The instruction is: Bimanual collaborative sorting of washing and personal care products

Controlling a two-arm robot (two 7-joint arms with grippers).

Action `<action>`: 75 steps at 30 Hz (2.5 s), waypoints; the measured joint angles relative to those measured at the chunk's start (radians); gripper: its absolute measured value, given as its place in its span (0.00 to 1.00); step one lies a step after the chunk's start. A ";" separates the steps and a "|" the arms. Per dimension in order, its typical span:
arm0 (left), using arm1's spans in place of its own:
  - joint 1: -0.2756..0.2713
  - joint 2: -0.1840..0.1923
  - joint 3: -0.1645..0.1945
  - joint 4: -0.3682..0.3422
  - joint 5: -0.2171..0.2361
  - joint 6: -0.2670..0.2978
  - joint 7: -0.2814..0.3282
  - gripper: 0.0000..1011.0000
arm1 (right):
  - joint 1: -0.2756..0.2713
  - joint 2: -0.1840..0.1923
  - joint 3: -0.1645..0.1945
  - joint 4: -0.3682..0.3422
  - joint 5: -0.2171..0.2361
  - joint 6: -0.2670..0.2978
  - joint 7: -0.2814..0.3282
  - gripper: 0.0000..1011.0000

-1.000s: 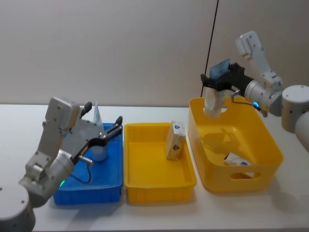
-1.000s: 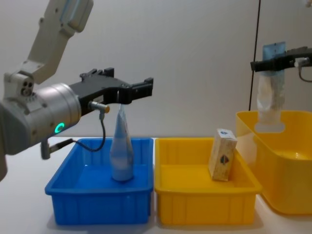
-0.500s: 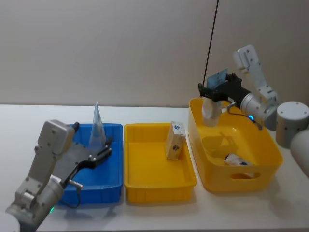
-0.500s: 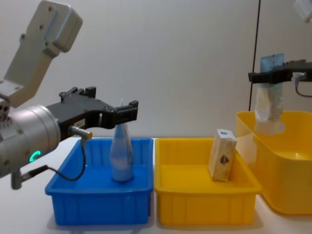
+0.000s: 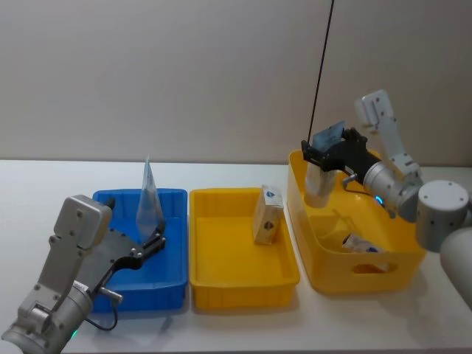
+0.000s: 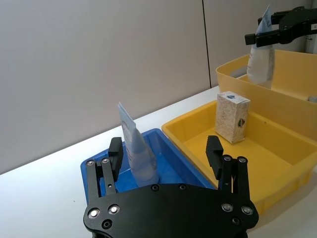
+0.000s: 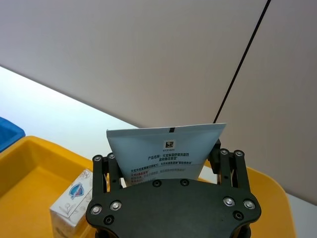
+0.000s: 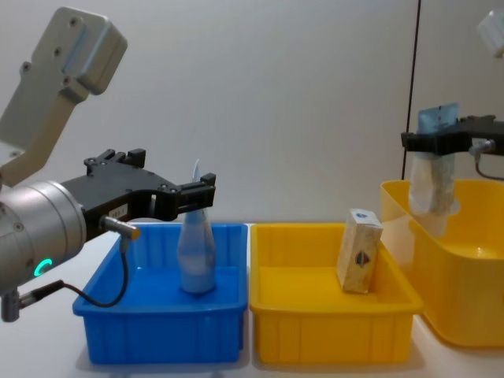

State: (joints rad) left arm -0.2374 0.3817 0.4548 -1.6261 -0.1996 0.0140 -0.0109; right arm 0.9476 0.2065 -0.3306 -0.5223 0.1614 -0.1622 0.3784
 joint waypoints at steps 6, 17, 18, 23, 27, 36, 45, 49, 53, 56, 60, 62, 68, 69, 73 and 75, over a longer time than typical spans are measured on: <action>0.000 0.000 0.000 0.000 0.000 0.000 0.000 0.99 | -0.061 0.008 0.007 -0.080 0.008 0.013 -0.020 0.79; 0.000 0.000 -0.001 0.000 -0.001 0.000 0.000 0.99 | -0.170 0.023 0.018 -0.220 0.023 0.035 -0.055 0.59; 0.000 0.000 -0.001 0.000 -0.001 0.000 0.000 0.99 | -0.185 0.025 0.020 -0.240 0.025 0.038 -0.061 0.58; 0.000 0.000 -0.001 0.000 -0.001 0.000 0.000 0.99 | -0.240 0.033 0.026 -0.310 0.032 0.049 -0.078 0.52; 0.000 0.000 -0.001 0.000 -0.001 0.000 0.000 0.99 | -0.271 0.037 0.030 -0.350 0.037 0.055 -0.089 0.46; 0.000 0.000 -0.001 0.000 -0.001 0.000 0.000 0.99 | -0.364 0.050 0.040 -0.471 0.048 0.075 -0.119 0.40; 0.000 0.000 -0.001 0.000 -0.001 0.000 0.000 0.99 | -0.456 0.063 0.051 -0.590 0.061 0.094 -0.149 0.72; 0.000 0.000 -0.001 0.000 -0.001 0.000 0.000 0.99 | -0.495 0.068 0.054 -0.641 0.066 0.102 -0.162 0.82; 0.000 0.000 -0.001 0.000 -0.001 0.000 0.000 0.99 | -0.534 0.073 0.059 -0.692 0.071 0.110 -0.174 0.93; 0.000 0.000 -0.001 0.000 -0.001 0.000 0.000 0.99 | -0.564 0.078 0.062 -0.730 0.075 0.116 -0.183 0.99; 0.000 0.000 -0.001 0.000 -0.001 0.000 0.000 0.99 | -0.604 0.083 0.066 -0.781 0.080 0.123 -0.196 0.99; 0.000 0.000 -0.001 0.000 -0.001 0.000 0.000 0.99 | -0.627 0.086 0.069 -0.811 0.083 0.128 -0.204 0.99; 0.000 0.000 -0.001 0.000 -0.001 0.000 0.000 0.99 | -0.687 0.094 0.076 -0.889 0.090 0.140 -0.223 0.99; 0.000 0.000 -0.001 0.000 -0.001 0.000 0.000 0.99 | -0.703 0.096 0.077 -0.909 0.092 0.144 -0.228 0.99; 0.000 0.000 -0.001 0.000 -0.001 0.000 0.000 0.99 | -0.734 0.101 0.081 -0.950 0.096 0.150 -0.239 0.99; 0.000 0.000 -0.001 0.000 -0.001 0.000 0.000 0.99 | -0.757 0.104 0.083 -0.980 0.100 0.155 -0.247 0.99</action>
State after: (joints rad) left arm -0.2371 0.3821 0.4542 -1.6262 -0.2004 0.0138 -0.0109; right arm 0.1901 0.3102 -0.2472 -1.5020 0.2610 -0.0073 0.1318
